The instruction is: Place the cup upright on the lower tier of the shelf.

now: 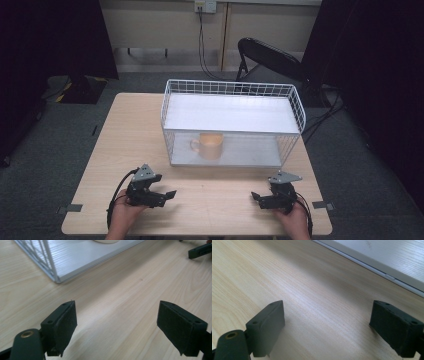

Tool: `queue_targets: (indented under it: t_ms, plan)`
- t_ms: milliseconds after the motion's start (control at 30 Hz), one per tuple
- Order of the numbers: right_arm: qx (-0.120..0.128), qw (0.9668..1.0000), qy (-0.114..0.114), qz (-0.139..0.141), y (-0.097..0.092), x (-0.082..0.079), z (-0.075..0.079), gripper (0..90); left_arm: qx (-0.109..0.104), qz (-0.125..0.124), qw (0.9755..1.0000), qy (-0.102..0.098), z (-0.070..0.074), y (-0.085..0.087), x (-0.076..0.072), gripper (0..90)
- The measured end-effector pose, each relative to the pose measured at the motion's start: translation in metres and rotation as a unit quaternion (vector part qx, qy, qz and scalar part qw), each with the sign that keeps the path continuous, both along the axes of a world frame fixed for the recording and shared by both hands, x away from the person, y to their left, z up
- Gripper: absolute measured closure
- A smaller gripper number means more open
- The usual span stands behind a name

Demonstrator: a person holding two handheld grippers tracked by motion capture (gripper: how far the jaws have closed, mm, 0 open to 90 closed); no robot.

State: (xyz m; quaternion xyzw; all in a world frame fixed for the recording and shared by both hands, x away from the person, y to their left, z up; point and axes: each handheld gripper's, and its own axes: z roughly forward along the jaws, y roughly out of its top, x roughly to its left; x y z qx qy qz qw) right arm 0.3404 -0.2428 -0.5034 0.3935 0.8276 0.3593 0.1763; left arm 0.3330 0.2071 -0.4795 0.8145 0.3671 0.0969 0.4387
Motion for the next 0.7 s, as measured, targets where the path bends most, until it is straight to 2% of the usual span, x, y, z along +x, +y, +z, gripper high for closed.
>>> queue_targets:
  t_ms: [400, 433, 700]
  plan:
    - [0.0, 1.0, 0.0, 0.0, 0.0, 0.0, 0.0, 11.5, 0.004, 0.012, 0.9999, 0.008, -0.013, 0.018, 0.001, 16.6]
    - [0.0, 1.0, 0.0, 0.0, 0.0, 0.0, 0.0, 11.5, 0.002, 0.012, 0.9999, 0.007, -0.014, 0.018, 0.0, 16.6]
    - [0.0, 1.0, 0.0, 0.0, 0.0, 0.0, 0.0, 11.5, 0.025, -0.005, 0.9996, 0.008, -0.022, 0.012, -0.002, 16.4]
